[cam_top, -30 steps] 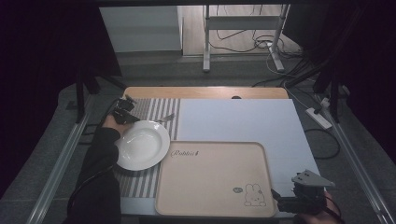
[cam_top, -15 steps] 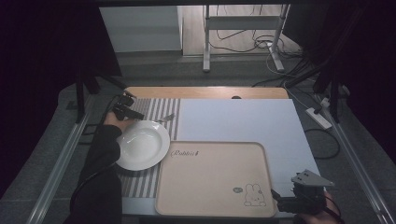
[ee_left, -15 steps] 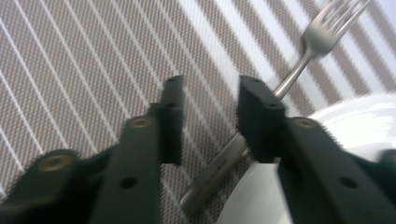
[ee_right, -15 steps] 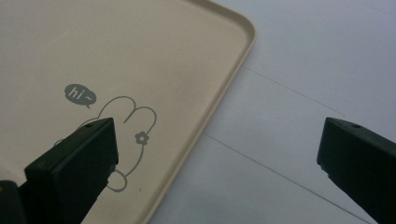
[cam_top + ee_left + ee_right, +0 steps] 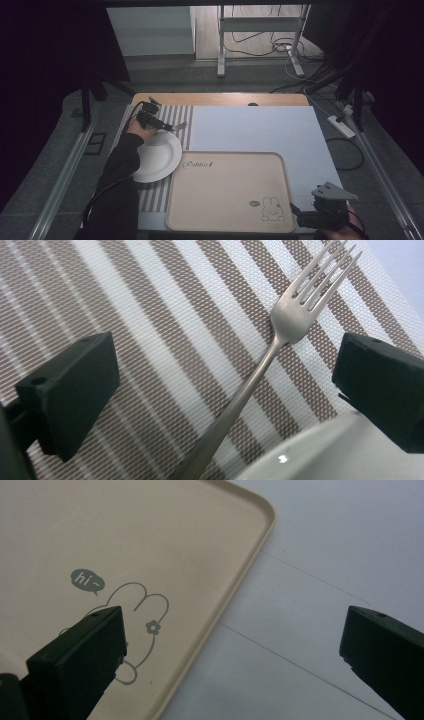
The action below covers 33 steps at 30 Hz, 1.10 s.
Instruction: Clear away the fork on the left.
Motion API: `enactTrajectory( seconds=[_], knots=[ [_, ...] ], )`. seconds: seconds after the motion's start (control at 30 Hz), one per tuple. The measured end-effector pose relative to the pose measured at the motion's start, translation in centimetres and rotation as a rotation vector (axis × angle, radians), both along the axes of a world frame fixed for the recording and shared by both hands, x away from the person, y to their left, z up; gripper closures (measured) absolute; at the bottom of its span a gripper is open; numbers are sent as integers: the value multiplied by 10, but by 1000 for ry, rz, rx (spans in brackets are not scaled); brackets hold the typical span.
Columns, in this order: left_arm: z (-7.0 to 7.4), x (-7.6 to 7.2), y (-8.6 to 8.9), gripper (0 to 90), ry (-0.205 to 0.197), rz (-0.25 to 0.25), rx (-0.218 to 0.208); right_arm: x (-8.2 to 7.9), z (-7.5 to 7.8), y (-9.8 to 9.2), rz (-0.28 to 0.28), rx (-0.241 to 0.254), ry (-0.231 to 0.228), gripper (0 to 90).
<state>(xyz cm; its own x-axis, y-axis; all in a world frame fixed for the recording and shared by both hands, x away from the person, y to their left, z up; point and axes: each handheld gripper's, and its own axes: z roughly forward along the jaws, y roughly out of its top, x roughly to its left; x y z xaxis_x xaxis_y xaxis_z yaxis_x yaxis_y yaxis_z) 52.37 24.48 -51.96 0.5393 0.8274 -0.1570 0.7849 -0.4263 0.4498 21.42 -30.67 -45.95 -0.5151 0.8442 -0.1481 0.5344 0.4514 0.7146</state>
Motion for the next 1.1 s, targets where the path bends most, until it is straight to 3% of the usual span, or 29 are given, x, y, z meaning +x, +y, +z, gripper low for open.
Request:
enactTrajectory(
  seconds=[0.2, 0.37, 0.43, 0.63, 0.87, 1.1],
  knots=[
    [-6, 8, -10, 0, 31, 13, 82, 0, 0, 0, 5, -1, 2, 0],
    [-7, 10, -8, 46, 25, 9, 144, -1, 0, 0, 9, -3, 2, 0],
    [-5, 9, -4, 78, 17, 5, 135, -1, 0, 0, 10, -3, 1, 0],
    [-1, 4, 15, 346, -12, -10, 118, -1, 0, 0, 11, -6, 2, 0],
    [1, -4, 37, 805, -5, -13, 93, -1, -1, 1, 14, -11, 6, 0],
    [2, -7, 43, 838, 6, -39, 85, -1, -1, 1, 14, -12, 8, 0]
  ],
)
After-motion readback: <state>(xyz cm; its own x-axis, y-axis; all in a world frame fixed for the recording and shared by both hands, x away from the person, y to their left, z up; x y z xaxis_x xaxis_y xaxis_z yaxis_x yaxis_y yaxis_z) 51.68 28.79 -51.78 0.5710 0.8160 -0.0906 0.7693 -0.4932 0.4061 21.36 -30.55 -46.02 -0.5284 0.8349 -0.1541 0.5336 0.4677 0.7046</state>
